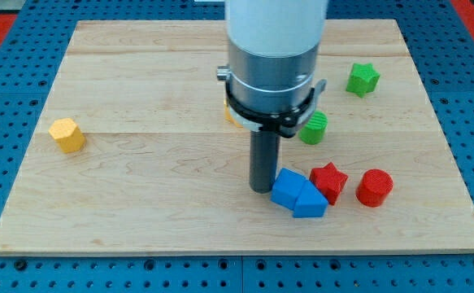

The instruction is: Move yellow heart towards the bottom left

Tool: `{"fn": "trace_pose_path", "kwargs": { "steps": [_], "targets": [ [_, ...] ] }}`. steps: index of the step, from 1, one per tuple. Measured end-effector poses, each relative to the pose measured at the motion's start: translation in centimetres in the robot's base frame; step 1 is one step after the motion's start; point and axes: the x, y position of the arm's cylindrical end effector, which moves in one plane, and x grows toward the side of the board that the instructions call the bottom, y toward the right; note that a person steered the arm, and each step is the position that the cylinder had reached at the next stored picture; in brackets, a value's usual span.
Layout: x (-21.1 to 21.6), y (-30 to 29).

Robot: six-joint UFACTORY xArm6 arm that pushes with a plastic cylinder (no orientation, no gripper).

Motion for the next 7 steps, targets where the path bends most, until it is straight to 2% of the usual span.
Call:
{"fn": "trace_pose_path", "kwargs": {
  "steps": [3,5,6,7],
  "targets": [
    [-0.8,0.5],
    [-7.8,-2.1],
    [-10.6,-4.7],
    [-12.6,-4.9]
  ]
}}
